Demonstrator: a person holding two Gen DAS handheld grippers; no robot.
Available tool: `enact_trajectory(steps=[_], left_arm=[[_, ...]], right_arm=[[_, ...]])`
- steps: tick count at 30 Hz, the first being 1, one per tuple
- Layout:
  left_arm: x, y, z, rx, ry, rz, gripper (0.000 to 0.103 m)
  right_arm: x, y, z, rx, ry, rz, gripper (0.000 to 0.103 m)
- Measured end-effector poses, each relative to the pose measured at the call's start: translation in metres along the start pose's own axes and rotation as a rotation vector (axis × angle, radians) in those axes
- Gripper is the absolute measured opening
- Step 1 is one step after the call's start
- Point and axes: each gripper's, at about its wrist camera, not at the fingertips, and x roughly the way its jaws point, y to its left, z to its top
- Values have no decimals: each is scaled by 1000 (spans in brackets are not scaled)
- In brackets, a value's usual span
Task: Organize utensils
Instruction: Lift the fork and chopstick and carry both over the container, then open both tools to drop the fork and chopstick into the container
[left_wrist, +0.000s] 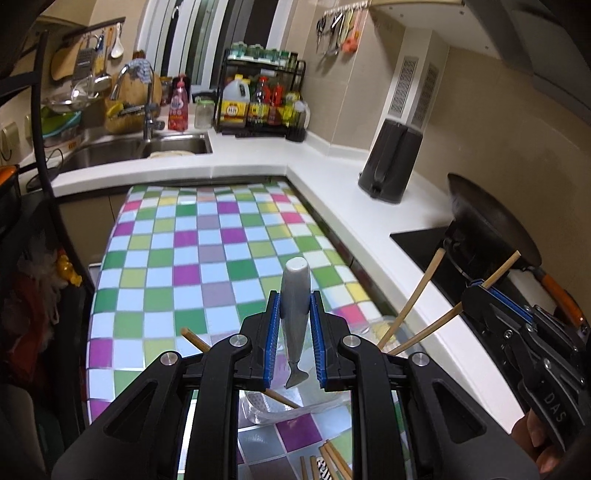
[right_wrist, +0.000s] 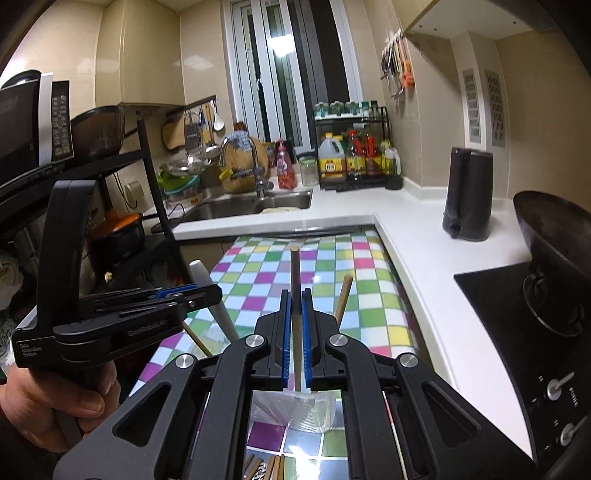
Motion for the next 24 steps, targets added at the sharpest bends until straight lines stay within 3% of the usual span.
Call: enact_trajectory(steps=[7,8,9,10,11,12,19,24], left_arm=[[20,3,-5,-14,71,-3,17],[17,3,-4,-12,63,5,19],[15,2,-3,-10,54,12,27],[11,1,-1,-5,40,17,35],[4,0,0,2,23,19,36],[0,-2,2,8,11,21,36],[-45,-7,1,21,-72,53,36],[-93,-14,-22,48,-145,80,36]], right_arm=[[16,-2,-15,8,79,-8,10],[16,-2,-15,6,81,-12,11],[14,-2,-16,4,82,-17,13],[12,-2,-16,5,82,-20,21],[9,-2,-16,8,81,-25,32],[6,-2,-16,10,77,-29,36],[-22,-2,-16,17,62,-60,37],[-62,0,-23,11,13,-77,37]])
